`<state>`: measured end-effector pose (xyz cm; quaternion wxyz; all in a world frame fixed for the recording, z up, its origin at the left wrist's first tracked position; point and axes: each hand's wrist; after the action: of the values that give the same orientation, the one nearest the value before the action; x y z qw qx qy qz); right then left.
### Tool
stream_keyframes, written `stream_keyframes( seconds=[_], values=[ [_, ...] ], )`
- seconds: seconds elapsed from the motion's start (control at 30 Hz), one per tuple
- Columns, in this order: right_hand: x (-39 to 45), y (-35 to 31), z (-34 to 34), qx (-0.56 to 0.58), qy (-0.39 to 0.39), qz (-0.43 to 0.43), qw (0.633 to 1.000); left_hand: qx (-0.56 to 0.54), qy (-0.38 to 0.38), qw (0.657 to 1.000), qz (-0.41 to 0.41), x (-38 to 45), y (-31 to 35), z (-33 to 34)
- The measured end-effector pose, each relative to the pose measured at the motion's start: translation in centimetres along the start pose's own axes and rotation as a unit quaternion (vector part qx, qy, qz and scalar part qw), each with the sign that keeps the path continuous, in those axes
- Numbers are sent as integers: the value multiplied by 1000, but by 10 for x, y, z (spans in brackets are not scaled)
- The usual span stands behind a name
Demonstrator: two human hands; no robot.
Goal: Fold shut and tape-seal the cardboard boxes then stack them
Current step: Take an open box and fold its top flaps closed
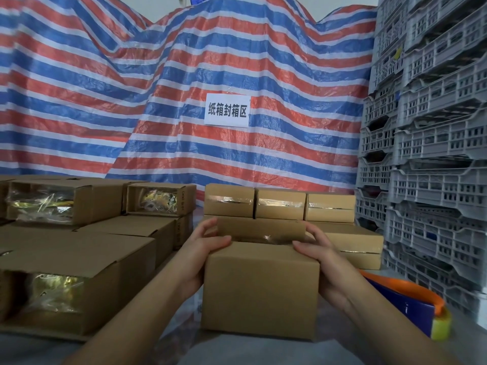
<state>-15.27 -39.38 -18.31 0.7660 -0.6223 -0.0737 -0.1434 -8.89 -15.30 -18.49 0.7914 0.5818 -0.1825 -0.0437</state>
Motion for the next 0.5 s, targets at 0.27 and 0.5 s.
stream_keyframes(
  seconds=[0.27,0.5],
  values=[
    [-1,3,0,-60,41,13,997,66,53,996,-37,-1,-1,3],
    [3,9,-4,-85,42,15,995,113,51,991,-48,-1,0,0]
  ],
)
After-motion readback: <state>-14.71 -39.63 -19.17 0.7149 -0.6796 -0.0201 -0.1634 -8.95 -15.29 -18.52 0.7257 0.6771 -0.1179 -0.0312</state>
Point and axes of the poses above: each hand's wrist, its own x-axis towards the middle knuckle, its own z-axis out of the palm, y = z × x, and after that the axes turned 2 degrees about y, right-handed
